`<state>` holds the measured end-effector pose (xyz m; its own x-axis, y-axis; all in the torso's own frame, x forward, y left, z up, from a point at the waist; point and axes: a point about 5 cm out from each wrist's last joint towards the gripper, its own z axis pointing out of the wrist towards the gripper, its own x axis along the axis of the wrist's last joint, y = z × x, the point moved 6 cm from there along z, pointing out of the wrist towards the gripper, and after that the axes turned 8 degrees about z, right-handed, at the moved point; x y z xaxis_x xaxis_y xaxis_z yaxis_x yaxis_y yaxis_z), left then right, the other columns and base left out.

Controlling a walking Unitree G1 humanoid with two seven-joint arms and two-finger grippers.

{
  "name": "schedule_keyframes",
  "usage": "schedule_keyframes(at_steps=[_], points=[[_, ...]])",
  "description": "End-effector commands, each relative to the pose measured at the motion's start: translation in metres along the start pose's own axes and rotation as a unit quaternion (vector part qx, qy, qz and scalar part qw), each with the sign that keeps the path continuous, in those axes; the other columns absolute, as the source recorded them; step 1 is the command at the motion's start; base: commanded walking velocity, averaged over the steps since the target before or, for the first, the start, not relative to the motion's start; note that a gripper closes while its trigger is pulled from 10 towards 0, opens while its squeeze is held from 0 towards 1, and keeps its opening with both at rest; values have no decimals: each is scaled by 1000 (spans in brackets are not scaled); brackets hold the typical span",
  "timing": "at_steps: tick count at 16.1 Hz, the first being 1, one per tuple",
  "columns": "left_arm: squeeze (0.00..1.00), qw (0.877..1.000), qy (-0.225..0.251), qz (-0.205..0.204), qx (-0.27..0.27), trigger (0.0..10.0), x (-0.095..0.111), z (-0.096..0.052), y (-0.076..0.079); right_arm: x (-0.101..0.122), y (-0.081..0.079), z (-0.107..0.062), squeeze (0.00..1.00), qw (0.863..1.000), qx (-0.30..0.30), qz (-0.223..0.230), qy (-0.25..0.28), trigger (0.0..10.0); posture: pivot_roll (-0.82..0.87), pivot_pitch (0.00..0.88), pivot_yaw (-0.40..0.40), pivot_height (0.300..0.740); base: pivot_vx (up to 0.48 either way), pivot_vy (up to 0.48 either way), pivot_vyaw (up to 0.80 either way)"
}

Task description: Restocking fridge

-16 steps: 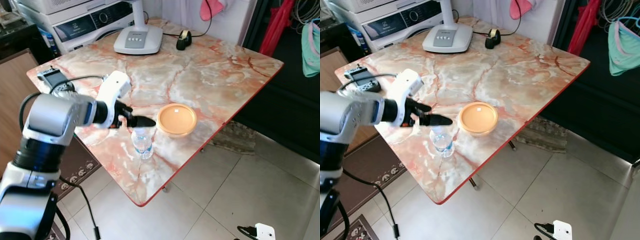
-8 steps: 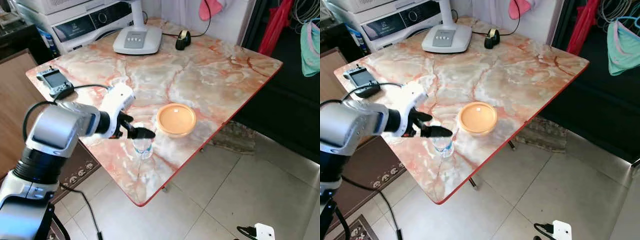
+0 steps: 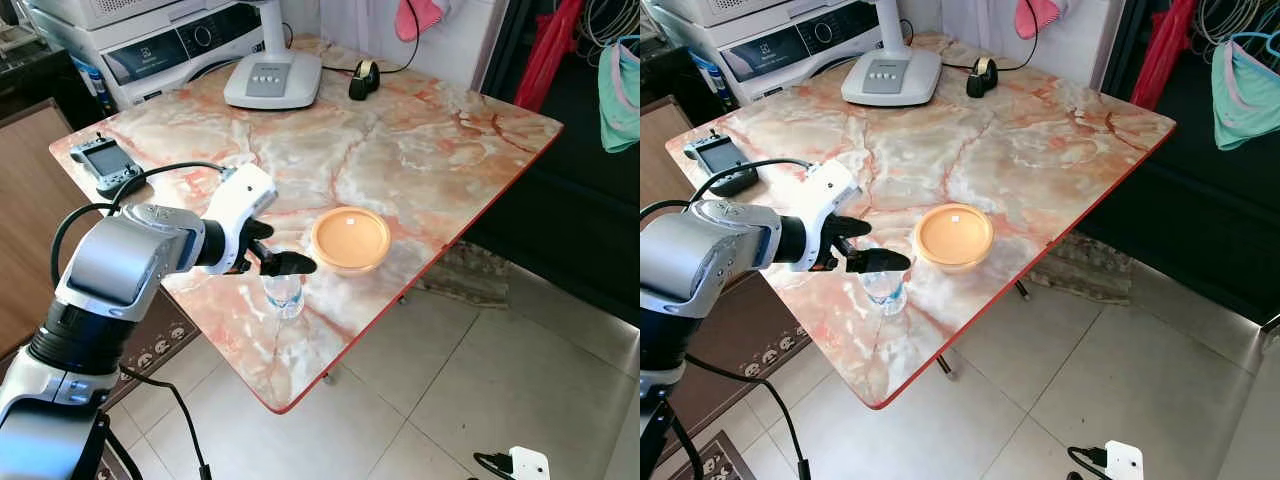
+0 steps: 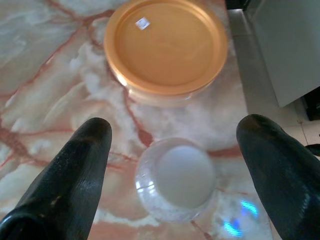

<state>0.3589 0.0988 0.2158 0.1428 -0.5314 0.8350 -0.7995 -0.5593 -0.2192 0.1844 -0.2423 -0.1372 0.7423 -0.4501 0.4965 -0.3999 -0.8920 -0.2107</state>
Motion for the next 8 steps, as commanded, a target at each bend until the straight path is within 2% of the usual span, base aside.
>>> schedule_keyframes(at_steps=[1,5,6,8], points=[[0,1000,-7,13,-3,10000,-2,1,4,-7,3,-1,0,1000,-4,-1,-10,10000,217,123,24,740,0,0,0],[0,1000,-16,14,0,10000,-6,1,2,-7,3,-1,0,1000,-4,-2,-10,10000,217,123,24,740,0,0,0],[0,999,-35,13,13,10000,-13,0,-3,-7,3,-1,0,1000,-4,-4,-11,10000,217,123,24,740,0,0,0],[0,999,-33,13,19,10000,-13,-1,-7,-7,2,-1,0,1000,-4,-5,-11,10000,219,122,24,740,0,0,0]])
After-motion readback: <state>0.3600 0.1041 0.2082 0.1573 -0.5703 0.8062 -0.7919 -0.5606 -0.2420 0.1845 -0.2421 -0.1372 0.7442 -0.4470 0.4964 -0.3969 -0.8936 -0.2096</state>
